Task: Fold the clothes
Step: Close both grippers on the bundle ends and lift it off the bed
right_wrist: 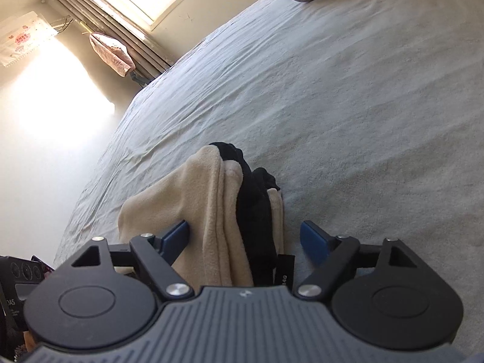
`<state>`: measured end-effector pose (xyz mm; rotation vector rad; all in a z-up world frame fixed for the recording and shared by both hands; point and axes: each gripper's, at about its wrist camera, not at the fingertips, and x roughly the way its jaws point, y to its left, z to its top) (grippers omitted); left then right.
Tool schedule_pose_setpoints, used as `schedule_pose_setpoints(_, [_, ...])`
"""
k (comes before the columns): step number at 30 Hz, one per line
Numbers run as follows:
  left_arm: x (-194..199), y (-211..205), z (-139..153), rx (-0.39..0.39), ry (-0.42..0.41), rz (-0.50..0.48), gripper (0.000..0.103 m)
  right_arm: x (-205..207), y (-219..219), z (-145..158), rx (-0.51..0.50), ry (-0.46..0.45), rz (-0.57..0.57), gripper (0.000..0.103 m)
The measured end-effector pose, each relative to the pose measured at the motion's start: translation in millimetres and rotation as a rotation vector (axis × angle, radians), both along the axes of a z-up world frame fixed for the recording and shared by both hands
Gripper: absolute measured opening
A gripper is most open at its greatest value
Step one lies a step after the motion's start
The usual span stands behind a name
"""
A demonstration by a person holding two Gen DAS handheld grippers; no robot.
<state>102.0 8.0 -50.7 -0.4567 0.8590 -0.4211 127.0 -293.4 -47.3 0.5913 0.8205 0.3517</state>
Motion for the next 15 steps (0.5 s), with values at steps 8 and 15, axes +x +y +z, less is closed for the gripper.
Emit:
schedule_pose_setpoints(8, [-10,-12,12,0.028,-0.094,0.032,0.047,-7,-1,7,0.03,-0.049,-0.013,0.046])
schedule_pose_setpoints(15, [-14,-41,47,0.051,-0.16,0.014,0.045,-16,-16,29,0.075,-0.099,-0.095,0.042])
